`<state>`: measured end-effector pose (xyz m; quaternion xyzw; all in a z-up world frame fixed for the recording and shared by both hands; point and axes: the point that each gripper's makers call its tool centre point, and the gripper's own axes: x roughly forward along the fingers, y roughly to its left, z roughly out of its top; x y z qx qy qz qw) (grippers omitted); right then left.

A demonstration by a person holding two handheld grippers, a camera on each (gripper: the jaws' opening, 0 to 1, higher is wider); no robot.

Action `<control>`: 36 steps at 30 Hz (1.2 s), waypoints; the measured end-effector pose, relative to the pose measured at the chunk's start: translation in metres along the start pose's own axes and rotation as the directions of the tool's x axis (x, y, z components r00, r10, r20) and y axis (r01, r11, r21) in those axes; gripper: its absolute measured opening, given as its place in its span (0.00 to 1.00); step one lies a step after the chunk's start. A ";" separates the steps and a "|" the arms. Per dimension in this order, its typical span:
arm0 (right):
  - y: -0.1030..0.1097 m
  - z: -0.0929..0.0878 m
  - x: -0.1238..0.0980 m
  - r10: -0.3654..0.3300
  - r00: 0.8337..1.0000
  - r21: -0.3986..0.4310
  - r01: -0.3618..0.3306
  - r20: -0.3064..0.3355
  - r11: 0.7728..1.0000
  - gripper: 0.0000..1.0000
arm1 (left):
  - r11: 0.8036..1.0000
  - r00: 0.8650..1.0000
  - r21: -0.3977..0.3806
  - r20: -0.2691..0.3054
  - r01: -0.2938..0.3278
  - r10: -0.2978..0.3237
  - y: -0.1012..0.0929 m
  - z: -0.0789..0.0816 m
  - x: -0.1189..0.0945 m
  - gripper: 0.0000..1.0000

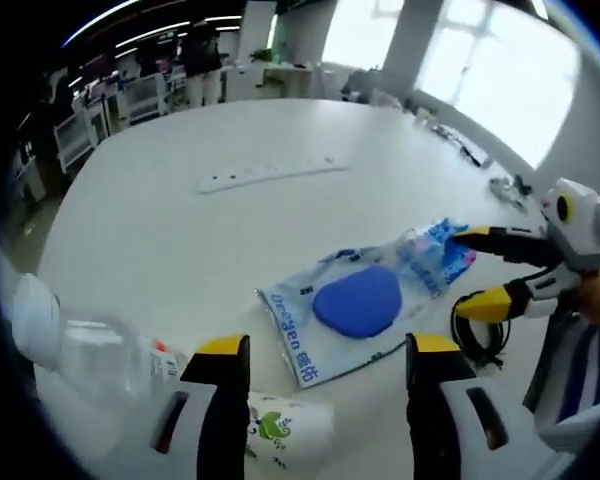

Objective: Arrange the tabletop items into an orderly group along one side of the table until the central work area is clear of visible clutter.

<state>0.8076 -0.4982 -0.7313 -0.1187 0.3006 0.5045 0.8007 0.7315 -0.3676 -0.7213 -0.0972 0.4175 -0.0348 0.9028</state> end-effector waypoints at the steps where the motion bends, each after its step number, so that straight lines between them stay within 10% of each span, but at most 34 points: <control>1: 0.000 0.001 -0.002 0.000 1.000 0.002 0.000 0.003 1.000 0.65 | 1.000 1.000 0.011 -0.002 -0.001 0.001 0.000 0.000 -0.003 0.60; 36: 0.023 -0.002 -0.038 0.041 0.999 -0.047 -0.041 0.004 0.998 0.70 | 0.999 0.999 -0.029 0.003 -0.036 0.036 -0.006 -0.033 -0.084 0.77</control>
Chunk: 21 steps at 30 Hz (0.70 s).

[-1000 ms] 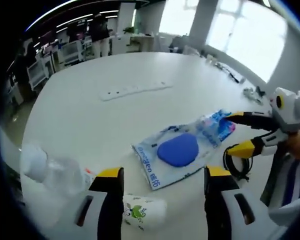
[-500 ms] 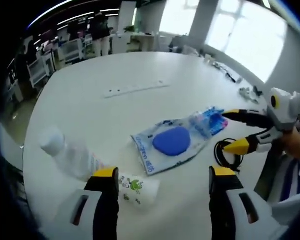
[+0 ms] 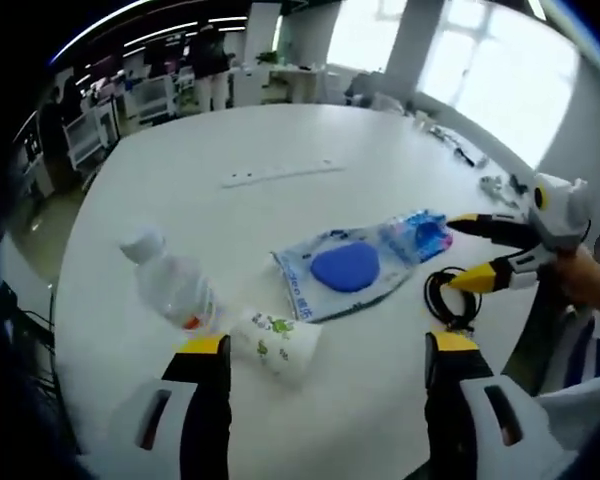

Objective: Arrange the tabletop items into an orderly group along one side of the table until the central work area is clear of visible clutter.

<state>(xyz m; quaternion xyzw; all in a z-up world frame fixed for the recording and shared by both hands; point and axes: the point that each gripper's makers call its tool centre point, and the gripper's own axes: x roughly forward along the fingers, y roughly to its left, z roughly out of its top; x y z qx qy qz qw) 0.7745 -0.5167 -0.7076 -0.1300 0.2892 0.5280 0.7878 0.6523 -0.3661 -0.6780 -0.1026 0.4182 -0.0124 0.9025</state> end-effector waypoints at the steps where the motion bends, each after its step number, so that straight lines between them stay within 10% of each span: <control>1: 0.001 0.000 -0.001 0.002 1.000 -0.001 -0.002 -0.001 1.000 0.70 | 1.000 1.000 -0.014 0.002 -0.001 0.001 0.001 -0.002 -0.003 0.78; 21: 0.024 -0.010 -0.014 0.092 0.995 -0.011 -0.092 -0.022 0.996 0.77 | 0.995 0.997 -0.102 0.083 0.004 0.005 -0.006 -0.028 -0.052 0.89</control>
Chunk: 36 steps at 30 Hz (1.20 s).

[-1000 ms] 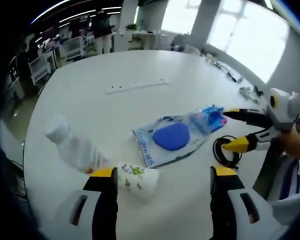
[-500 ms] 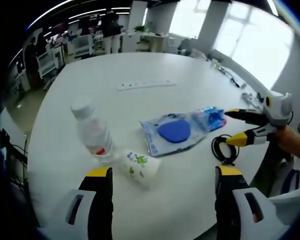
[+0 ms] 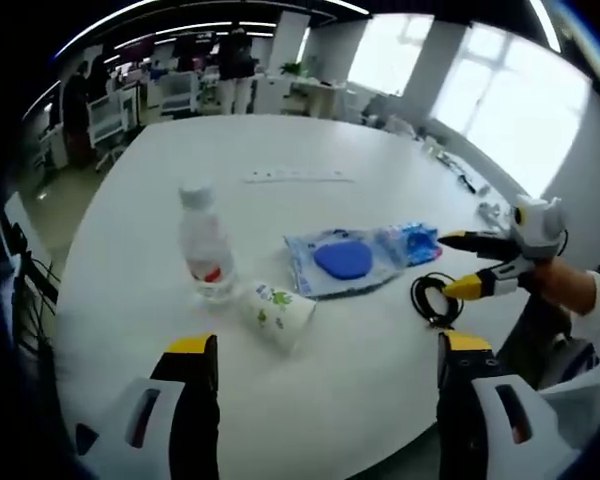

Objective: Arrange the tabletop items into an orderly group along one side of the table until the central work area is clear of visible clutter.

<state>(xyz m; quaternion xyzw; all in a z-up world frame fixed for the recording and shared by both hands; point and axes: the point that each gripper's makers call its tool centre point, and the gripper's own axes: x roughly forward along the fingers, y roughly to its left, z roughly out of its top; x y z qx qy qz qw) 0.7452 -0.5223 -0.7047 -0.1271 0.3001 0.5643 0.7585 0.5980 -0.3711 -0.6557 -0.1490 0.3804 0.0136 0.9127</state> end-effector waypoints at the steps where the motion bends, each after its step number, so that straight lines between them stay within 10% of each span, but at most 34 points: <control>1: 0.001 0.000 0.000 0.004 1.000 0.000 -0.004 0.001 1.000 0.77 | 1.000 1.000 -0.001 0.003 0.001 -0.001 -0.001 -0.001 -0.002 0.89; 17: 0.017 -0.011 0.014 0.081 0.996 -0.006 -0.082 -0.035 0.997 0.75 | 0.977 1.000 -0.215 0.000 0.002 -0.002 -0.003 -0.042 -0.031 0.90; 36: 0.048 -0.002 0.047 0.162 0.986 -0.002 -0.162 -0.048 0.987 0.71 | 0.973 0.997 -0.229 0.079 0.026 -0.009 -0.006 -0.046 -0.050 0.87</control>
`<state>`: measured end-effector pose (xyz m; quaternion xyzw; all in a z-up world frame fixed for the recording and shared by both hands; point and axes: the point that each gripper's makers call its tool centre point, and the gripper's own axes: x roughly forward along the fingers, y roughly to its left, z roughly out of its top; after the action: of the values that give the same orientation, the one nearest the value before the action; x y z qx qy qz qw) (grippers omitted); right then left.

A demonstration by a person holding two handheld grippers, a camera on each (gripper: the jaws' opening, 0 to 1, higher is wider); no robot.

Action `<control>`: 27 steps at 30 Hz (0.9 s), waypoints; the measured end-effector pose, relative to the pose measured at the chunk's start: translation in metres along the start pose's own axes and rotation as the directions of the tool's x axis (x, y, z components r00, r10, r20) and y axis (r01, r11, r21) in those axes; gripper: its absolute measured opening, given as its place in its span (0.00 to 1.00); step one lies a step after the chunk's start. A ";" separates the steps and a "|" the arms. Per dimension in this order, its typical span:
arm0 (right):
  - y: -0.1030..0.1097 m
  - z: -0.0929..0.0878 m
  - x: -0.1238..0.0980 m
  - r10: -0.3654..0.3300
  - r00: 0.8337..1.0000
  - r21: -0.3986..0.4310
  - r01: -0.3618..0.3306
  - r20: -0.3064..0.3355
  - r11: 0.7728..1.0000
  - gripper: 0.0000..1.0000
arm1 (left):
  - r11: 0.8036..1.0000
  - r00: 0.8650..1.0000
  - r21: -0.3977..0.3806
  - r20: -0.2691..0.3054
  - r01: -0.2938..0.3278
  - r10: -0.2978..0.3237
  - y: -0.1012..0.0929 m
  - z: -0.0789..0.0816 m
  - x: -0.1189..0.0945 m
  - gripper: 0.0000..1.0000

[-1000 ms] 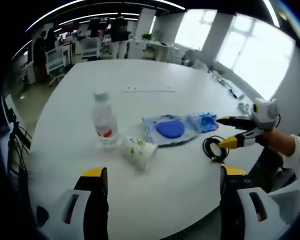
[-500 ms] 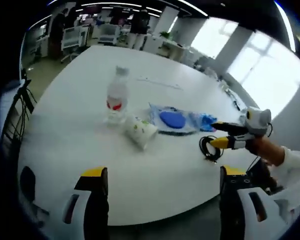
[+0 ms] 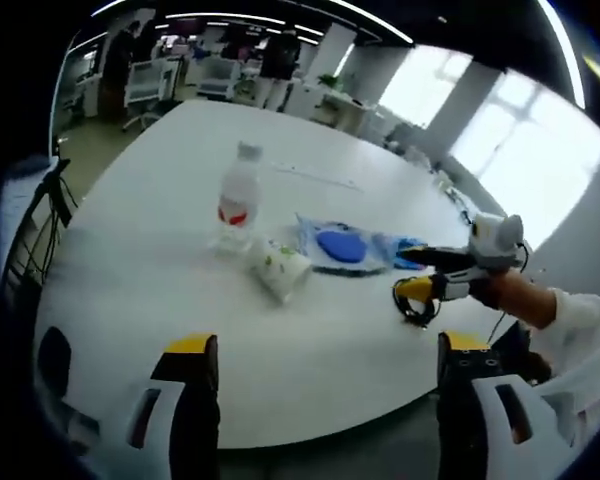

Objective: Arrange the tabletop items into an orderly group along one side of the table until the central work area is clear of visible clutter.

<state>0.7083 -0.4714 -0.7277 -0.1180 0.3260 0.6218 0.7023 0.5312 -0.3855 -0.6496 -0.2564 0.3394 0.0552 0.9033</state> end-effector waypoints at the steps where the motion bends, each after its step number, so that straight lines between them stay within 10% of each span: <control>1: 0.002 0.001 0.002 0.005 1.000 -0.003 -0.005 -0.002 1.000 0.71 | 1.000 1.000 -0.008 0.005 0.001 -0.001 -0.001 -0.001 -0.002 0.87; 16: 0.038 0.037 0.035 0.063 0.998 -0.370 -0.050 0.022 0.928 0.52 | 0.990 0.995 -0.139 0.096 0.037 -0.024 0.003 -0.010 -0.017 0.84; 27: 0.053 0.038 0.071 0.059 0.998 -0.730 -0.064 -0.033 0.681 0.33 | 0.978 0.990 -0.205 0.142 0.042 -0.013 0.001 -0.027 -0.025 0.84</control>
<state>0.6705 -0.3826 -0.7294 -0.3787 0.0575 0.7231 0.5749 0.4959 -0.3964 -0.6516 -0.3495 0.2640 0.0957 0.8939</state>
